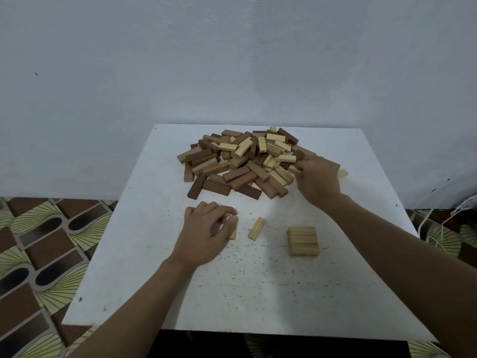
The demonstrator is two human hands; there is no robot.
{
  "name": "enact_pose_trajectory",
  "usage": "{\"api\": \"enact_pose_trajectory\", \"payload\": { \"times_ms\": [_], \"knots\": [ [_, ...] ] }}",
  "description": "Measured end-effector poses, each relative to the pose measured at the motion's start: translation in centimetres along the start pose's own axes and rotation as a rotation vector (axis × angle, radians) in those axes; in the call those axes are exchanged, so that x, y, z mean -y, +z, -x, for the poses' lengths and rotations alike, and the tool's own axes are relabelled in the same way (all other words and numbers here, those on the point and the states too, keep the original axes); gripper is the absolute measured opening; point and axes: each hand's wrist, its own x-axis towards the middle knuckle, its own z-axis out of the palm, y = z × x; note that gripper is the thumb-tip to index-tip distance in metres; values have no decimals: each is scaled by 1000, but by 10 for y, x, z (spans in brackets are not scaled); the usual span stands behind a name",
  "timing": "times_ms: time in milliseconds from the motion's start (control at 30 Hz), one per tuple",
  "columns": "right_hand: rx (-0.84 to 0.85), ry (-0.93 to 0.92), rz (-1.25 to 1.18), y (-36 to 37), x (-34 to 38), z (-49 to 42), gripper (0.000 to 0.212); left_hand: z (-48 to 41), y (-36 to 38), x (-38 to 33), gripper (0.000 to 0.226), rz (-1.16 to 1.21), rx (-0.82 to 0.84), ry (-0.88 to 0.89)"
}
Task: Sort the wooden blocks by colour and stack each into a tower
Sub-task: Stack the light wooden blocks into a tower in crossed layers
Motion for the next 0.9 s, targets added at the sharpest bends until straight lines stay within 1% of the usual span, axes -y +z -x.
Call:
{"api": "enact_pose_trajectory", "payload": {
  "times_ms": [67,100,133,167,200,267,333,433,533,600,700,767,833,900],
  "knots": [
    [-120,20,-59,-6,2,1,7,0,0,2,23,10,1,4],
    [-170,9,-142,-11,4,4,4,0,1,3,23,11,7,9],
    [-206,-16,-256,-19,10,9,5,0,2,4,25,8,11,14],
    [-212,-48,-365,-27,16,14,7,0,2,5,26,2,15,17],
    [-180,-89,-446,-37,22,20,7,0,2,6,26,-3,18,19],
    [-14,-163,-504,-53,36,35,7,-1,2,8,28,-13,17,23],
    [178,-201,-491,-56,45,49,12,-1,2,9,32,-10,19,23],
    [333,-247,-417,-49,52,67,18,-1,1,7,36,-14,29,31],
    [380,-263,-359,-49,59,76,19,0,0,5,37,-23,26,36],
    [402,-269,-346,-51,62,76,18,1,0,5,41,-52,44,47],
    [529,-275,-296,-54,66,73,21,1,-1,4,48,-75,62,61],
    [614,-262,-277,-56,69,71,26,1,-1,4,47,-49,56,46],
    [601,-253,-282,-60,73,70,32,1,0,4,43,-23,44,33],
    [538,-280,-194,-62,75,69,43,1,0,4,37,14,35,18]
  ]
}}
